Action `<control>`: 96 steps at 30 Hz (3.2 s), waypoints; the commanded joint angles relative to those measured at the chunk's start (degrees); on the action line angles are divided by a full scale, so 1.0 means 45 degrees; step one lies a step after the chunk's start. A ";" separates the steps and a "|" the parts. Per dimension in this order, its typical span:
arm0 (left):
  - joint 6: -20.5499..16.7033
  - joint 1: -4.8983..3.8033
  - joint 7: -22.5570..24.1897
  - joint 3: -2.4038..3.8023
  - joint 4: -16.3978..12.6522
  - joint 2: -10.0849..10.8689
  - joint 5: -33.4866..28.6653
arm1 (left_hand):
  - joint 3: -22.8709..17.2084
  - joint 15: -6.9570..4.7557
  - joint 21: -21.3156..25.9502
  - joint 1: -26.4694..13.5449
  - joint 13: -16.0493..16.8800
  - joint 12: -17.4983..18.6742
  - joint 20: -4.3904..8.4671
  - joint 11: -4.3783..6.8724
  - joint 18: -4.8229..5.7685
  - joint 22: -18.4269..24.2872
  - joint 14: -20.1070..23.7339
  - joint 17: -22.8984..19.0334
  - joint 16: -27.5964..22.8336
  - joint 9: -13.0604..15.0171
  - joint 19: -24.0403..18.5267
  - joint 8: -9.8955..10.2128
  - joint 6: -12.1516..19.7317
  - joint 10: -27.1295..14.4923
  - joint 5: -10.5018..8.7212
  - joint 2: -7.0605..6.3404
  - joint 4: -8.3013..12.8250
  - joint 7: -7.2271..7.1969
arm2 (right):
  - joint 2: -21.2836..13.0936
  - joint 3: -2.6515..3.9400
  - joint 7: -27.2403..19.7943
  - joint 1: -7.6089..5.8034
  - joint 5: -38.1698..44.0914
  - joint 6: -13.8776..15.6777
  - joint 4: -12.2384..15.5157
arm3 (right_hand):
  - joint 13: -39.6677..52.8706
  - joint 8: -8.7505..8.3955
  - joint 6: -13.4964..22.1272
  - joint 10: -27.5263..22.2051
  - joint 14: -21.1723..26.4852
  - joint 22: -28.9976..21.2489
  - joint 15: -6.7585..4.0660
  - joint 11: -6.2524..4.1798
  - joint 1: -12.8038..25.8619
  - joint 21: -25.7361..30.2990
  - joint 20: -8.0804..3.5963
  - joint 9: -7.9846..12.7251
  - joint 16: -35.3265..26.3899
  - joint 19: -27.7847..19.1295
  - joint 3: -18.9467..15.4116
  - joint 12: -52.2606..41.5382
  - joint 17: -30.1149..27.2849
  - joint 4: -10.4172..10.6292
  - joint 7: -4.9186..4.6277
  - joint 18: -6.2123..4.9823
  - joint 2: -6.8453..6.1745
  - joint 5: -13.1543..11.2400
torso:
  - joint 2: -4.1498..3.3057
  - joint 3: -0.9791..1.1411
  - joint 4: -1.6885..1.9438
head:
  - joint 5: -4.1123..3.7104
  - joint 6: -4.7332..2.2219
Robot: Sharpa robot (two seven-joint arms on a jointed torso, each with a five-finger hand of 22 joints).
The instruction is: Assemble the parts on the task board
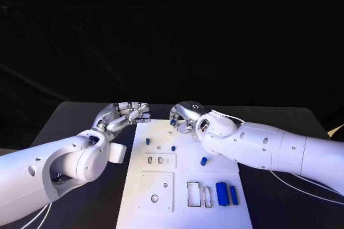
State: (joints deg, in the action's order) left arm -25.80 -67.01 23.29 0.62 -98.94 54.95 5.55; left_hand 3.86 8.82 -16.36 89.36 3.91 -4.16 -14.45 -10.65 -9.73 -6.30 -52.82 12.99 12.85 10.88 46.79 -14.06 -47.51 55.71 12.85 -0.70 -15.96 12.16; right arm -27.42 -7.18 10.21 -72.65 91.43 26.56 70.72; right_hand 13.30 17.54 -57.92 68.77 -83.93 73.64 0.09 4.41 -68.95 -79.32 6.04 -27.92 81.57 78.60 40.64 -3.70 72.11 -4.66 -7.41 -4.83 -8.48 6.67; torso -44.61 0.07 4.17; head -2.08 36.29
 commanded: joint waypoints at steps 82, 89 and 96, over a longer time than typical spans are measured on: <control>0.0165 -0.0057 0.0011 0.0012 0.0240 0.0021 -0.0023 | 0.0109 0.0016 0.0130 -0.0017 -0.0029 0.0129 -0.0091 -0.0018 -0.0118 0.0059 0.0179 0.0048 -0.0155 0.0033 0.0050 0.0126 0.0117 -0.0227 -0.0090 0.0033 0.0001 0.0186 | -0.0563 -0.0012 0.0244 0.0091 0.0415 0.0553 0.0804 | -0.0070 -0.0030 0.0076 -0.0217 -0.0592 0.0157 0.0047 0.0055 0.0164 -0.0104 0.0098 -0.0671 0.0132 0.0101 0.0062 -0.0034 0.0068 0.0062 -0.0057 0.0219 -0.0431 0.0149 | -0.0115 0.0029 0.0005 | 0.0154 -0.0039; 0.0168 -0.0057 0.0004 0.0012 0.0232 0.0014 -0.0023 | 0.0109 0.0016 0.0130 -0.0017 -0.0029 0.0129 -0.0091 -0.0018 -0.0118 0.0059 0.0179 0.0048 -0.0155 0.0033 0.0050 0.0126 0.0117 -0.0227 -0.0090 0.0033 0.0001 0.0186 | -0.0388 -0.0011 0.0272 0.0091 0.0397 0.0398 0.0587 | -0.0071 -0.0031 0.0074 -0.0217 -0.0592 0.0157 0.0046 0.0056 0.0176 -0.0102 0.0098 -0.0674 0.0134 0.0099 0.0056 -0.0032 0.0066 0.0069 -0.0056 0.0217 -0.0444 0.0138 | -0.0114 0.0013 0.0015 | 0.0139 -0.0017; 0.0178 -0.0058 -0.0008 0.0012 0.0225 0.0008 -0.0023 | 0.0120 0.0019 0.0146 -0.0005 -0.0030 0.0130 -0.0096 -0.0011 -0.0120 0.0075 0.0198 0.0062 -0.0193 0.0042 0.0054 0.0140 0.0133 -0.0269 -0.0097 0.0041 0.0012 0.0181 | -0.0221 -0.0012 0.0299 0.0091 0.0394 0.0183 0.0365 | -0.0073 -0.0035 0.0077 -0.0222 -0.0592 0.0149 0.0046 0.0057 0.0184 -0.0096 0.0098 -0.0676 0.0136 0.0092 0.0054 -0.0028 0.0065 0.0074 -0.0056 0.0215 -0.0453 0.0127 | -0.0124 0.0012 0.0024 | 0.0133 0.0007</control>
State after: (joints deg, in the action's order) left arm -25.81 -67.13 22.97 0.62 -97.81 55.08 5.52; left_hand 4.02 8.83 -15.90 89.36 3.88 -3.96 -14.65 -10.65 -9.73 -6.01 -52.41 13.23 12.35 11.01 47.00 -13.59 -47.30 54.87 12.65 -0.70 -15.80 11.95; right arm -28.62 -7.24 11.25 -72.25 92.56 28.56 72.55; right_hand 12.93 17.03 -57.12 67.86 -83.93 74.28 0.09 4.72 -68.17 -79.54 6.25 -30.89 81.78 78.80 40.80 -3.71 72.35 -4.50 -7.55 -4.83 -9.84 7.17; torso -45.15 0.13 4.28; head -1.46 36.29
